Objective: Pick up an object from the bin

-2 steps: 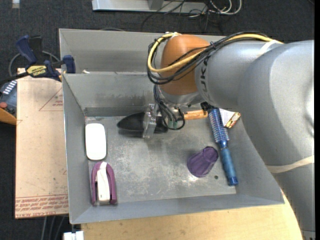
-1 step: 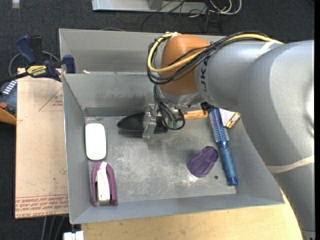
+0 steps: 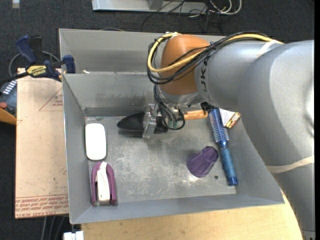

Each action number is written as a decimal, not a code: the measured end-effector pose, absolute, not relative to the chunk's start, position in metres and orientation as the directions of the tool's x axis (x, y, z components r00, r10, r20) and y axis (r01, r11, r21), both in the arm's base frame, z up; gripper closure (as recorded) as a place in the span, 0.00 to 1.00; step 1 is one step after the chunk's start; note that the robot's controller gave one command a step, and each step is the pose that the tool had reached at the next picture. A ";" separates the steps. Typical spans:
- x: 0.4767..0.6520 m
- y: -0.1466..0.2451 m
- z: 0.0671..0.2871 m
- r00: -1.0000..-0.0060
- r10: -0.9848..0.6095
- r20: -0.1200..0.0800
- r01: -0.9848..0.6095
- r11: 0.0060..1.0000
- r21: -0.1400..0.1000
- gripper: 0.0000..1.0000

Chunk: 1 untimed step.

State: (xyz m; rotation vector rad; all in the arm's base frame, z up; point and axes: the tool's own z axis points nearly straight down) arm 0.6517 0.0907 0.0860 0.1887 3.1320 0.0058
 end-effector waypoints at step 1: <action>0.654 0.106 0.096 -0.996 0.084 -0.006 0.084 0.996 0.005 1.00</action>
Offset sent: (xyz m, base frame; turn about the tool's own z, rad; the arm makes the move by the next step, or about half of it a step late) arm 0.0000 0.0000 0.0000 0.0000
